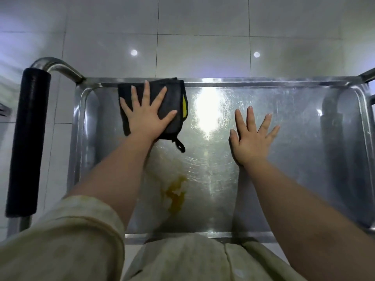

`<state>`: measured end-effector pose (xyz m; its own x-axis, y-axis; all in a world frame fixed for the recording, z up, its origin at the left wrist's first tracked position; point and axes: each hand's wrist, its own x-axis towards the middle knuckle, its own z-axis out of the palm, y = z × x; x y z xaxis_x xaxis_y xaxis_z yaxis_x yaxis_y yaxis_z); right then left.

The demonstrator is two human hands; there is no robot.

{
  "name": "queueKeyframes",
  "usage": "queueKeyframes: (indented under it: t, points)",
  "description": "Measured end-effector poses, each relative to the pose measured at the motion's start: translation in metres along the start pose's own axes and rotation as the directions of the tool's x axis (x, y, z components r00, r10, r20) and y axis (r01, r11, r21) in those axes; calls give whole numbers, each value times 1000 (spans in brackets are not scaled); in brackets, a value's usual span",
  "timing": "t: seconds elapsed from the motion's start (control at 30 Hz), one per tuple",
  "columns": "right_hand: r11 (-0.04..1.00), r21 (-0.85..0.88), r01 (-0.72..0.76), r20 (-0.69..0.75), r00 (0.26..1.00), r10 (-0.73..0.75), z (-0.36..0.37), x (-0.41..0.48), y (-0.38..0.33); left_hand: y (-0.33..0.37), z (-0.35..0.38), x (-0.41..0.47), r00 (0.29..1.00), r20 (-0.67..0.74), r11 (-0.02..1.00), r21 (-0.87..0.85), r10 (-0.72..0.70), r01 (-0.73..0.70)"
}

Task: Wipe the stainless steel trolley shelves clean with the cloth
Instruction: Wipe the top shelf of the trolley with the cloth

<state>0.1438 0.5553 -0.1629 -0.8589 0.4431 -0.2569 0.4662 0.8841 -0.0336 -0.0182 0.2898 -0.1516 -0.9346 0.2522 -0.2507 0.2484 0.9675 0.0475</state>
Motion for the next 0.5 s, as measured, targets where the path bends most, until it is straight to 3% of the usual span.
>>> queueKeyframes:
  t: [0.17, 0.27, 0.33, 0.5]
  points:
    - [999, 35, 4, -4, 1000, -4, 0, 0, 1, 93, 8, -12, 985, 46, 986, 8, 164, -165]
    - [998, 59, 8, -5, 1000, -7, -1, 0, 4, 111, 11, -22, 973, 50, 974, 10, 225, -226]
    - [998, 54, 8, -2, 1000, -8, -1, 0, 4, 83, 11, -22, 975, 26, 975, 7, 222, -222]
    - [1000, 7, -1, 14, 1000, 1, -3, -1, 1, -46, 1, -20, 999, 12, 999, -36, -34, 34]
